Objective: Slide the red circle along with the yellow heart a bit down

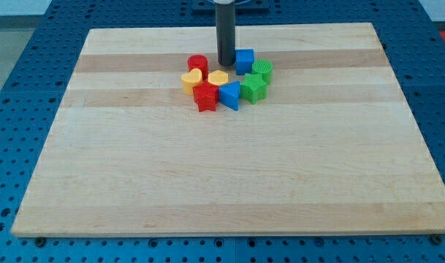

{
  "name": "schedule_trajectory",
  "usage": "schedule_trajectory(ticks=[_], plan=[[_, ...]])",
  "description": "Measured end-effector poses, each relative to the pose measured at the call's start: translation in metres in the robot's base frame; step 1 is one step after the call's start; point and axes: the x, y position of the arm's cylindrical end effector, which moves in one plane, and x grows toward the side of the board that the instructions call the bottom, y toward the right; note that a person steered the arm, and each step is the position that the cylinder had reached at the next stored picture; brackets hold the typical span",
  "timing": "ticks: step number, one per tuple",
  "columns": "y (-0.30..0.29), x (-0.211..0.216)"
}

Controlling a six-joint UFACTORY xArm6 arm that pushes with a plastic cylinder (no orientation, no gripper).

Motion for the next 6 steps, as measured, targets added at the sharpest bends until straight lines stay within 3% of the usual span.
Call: schedule_trajectory(ticks=[3,6], plan=[[-0.048,0.003],[-0.037,0.009]])
